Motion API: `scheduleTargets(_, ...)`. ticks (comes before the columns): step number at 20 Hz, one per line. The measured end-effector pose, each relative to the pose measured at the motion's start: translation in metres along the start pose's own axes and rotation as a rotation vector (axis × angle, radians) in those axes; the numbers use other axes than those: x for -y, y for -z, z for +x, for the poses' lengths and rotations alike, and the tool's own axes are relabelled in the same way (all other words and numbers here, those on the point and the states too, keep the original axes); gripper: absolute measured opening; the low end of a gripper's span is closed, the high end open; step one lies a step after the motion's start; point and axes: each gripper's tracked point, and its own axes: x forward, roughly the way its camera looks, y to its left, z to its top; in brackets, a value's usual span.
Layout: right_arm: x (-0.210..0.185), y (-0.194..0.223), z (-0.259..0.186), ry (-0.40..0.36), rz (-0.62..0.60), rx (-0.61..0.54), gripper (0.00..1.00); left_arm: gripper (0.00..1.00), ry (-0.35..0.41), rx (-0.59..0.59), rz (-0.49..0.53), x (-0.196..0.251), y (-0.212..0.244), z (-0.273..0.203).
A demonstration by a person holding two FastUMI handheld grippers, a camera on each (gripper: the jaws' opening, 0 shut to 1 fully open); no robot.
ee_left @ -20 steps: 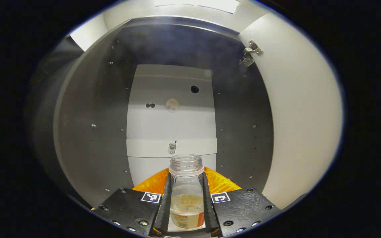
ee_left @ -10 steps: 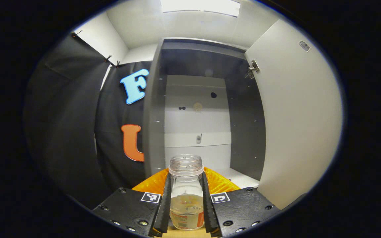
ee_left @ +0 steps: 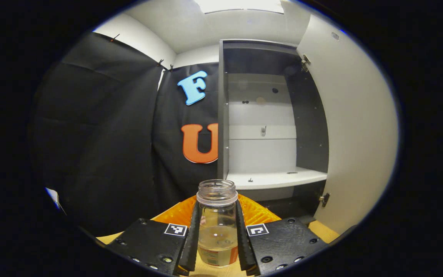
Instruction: Open the cabinet door with the right hand, grasp the bottle in the cabinet with the left hand and place it on the coaster, then close the cabinet door with the right hand.
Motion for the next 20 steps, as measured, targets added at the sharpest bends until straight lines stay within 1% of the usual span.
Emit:
scheduleTargets(2, 0.0, -0.001, 0.001, 0.027, -0.029, -0.005, 0.93, 0.41, -0.016, -0.006, 0.033, -0.003, 0.029, -0.007)
scheduleTargets(4, 0.0, -0.002, 0.0, 0.042, -0.043, -0.008, 0.93, 0.42, -0.034, 0.005, 0.075, -0.007, 0.046, -0.015)
scheduleTargets(7, 0.0, 0.0, 0.001, 0.05, -0.023, -0.016, 0.93, 0.41, -0.019, 0.002, 0.093, 0.002, 0.067, -0.021)
scheduleTargets(8, 0.0, 0.0, 0.001, 0.051, -0.009, -0.017, 0.93, 0.41, -0.025, 0.0, 0.099, 0.0, 0.073, -0.025)
scheduleTargets(10, 0.001, 0.0, 0.002, 0.048, -0.001, -0.009, 0.93, 0.41, -0.046, 0.019, 0.104, -0.005, 0.08, -0.034)
scheduleTargets(12, 0.0, -0.002, 0.002, 0.03, -0.012, 0.011, 0.92, 0.41, -0.08, 0.059, 0.122, -0.014, 0.081, -0.034)
scheduleTargets(13, 0.001, 0.0, 0.001, 0.025, -0.012, 0.011, 0.93, 0.41, -0.083, 0.058, 0.12, -0.015, 0.087, -0.033)
scheduleTargets(16, 0.001, -0.002, 0.002, 0.037, -0.018, 0.006, 0.93, 0.42, -0.083, 0.053, 0.109, -0.01, 0.101, -0.043)
scheduleTargets(18, 0.001, -0.003, 0.002, 0.051, -0.012, 0.008, 0.93, 0.41, -0.063, 0.051, 0.096, -0.005, 0.108, -0.047)
scheduleTargets(20, 0.001, -0.003, 0.002, 0.058, -0.012, 0.0, 0.93, 0.41, -0.06, 0.055, 0.101, -0.004, 0.115, -0.049)
